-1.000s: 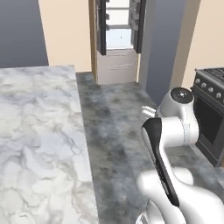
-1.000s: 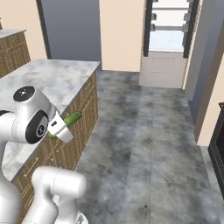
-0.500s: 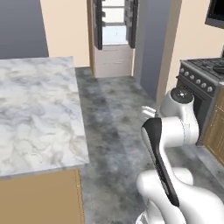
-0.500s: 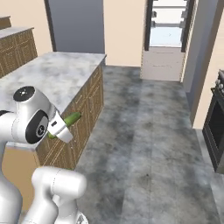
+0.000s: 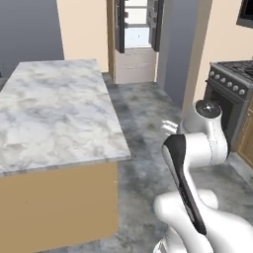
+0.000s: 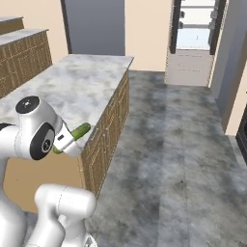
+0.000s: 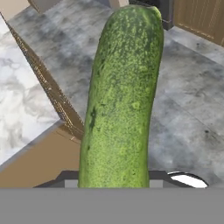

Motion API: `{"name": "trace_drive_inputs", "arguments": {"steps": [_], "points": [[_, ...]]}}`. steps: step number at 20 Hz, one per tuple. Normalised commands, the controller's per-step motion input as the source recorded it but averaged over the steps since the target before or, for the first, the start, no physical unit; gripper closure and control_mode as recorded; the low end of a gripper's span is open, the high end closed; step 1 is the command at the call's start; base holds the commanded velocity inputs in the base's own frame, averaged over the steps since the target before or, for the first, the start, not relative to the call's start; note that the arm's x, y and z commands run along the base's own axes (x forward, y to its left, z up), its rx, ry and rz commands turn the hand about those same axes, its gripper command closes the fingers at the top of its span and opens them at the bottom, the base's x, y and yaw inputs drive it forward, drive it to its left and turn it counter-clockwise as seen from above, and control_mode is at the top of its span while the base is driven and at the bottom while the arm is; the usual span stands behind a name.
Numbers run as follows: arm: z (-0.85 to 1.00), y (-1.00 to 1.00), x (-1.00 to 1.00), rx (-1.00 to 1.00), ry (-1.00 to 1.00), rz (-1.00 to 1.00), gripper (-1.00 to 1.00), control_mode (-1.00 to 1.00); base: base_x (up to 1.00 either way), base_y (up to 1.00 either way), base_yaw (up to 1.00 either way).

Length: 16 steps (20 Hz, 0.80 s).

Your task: Place the cold items (broccoli and cucumber) from the fridge in one tupperware on the dining counter. Place the warm items (kebab skewer and hot dog) in the stove area in another tupperware.

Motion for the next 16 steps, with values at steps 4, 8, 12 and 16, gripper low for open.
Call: {"name": "trace_drive_inputs", "arguments": {"steps": [4,8,12,16], "points": [[0.0,0.0,0.0,0.0,0.0,0.0,1.0,1.0,-0.01,1.0,0.0],[0.0,0.0,0.0,0.0,0.0,0.0,1.0,1.0,-0.23,1.0,-0.03],[0.0,0.0,0.0,0.0,0.0,0.0,1.0,1.0,-0.13,1.0,-0.06],[0.0,0.0,0.0,0.0,0.0,0.0,1.0,1.0,0.0,1.0,-0.02]]}}
